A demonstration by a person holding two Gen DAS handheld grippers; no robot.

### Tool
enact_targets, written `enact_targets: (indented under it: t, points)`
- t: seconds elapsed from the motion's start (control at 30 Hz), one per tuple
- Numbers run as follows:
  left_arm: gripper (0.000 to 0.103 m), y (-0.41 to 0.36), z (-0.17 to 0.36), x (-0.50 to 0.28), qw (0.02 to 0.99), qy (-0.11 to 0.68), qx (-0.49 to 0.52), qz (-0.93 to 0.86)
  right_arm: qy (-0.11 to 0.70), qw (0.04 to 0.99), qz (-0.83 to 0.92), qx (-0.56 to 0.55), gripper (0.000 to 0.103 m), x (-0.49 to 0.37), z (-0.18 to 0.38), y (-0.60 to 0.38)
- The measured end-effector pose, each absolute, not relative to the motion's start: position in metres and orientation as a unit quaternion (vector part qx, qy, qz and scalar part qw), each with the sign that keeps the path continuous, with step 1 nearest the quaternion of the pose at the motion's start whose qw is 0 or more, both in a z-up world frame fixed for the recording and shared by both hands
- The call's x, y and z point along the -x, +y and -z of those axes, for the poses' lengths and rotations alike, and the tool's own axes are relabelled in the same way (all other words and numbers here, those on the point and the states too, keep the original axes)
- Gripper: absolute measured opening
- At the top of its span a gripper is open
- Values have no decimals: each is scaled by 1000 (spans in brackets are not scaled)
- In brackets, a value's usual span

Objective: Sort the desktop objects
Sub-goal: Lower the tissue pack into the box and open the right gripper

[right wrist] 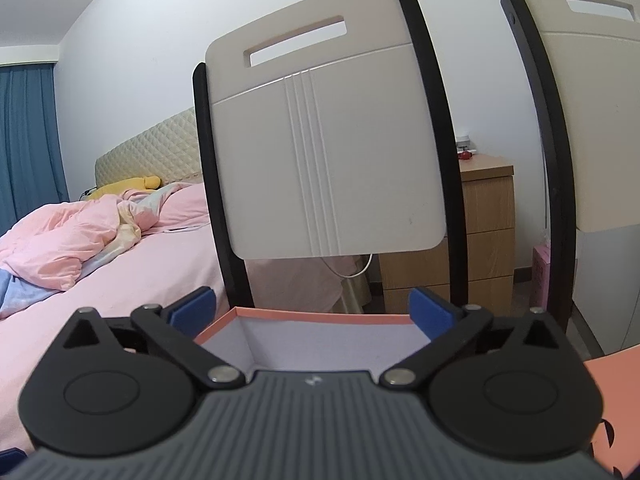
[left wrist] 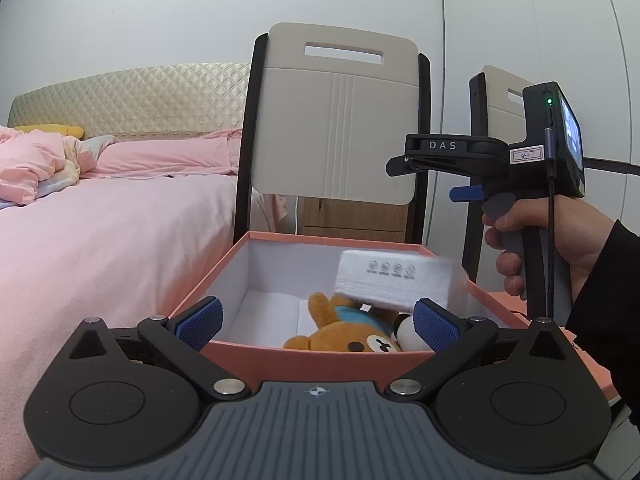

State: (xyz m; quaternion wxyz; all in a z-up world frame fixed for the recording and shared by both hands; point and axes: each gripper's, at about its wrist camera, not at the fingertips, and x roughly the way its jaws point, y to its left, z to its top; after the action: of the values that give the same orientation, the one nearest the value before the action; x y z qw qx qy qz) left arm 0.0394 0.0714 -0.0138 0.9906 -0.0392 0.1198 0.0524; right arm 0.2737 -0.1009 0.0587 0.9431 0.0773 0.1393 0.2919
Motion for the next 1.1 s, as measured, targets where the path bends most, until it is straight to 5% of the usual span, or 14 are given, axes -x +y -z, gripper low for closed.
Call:
enact_targets:
  t: [1.1]
  points:
    - [102,64,10,-34,995,85,19,-51,96,964,-243,-54,103,-215,-53,-136]
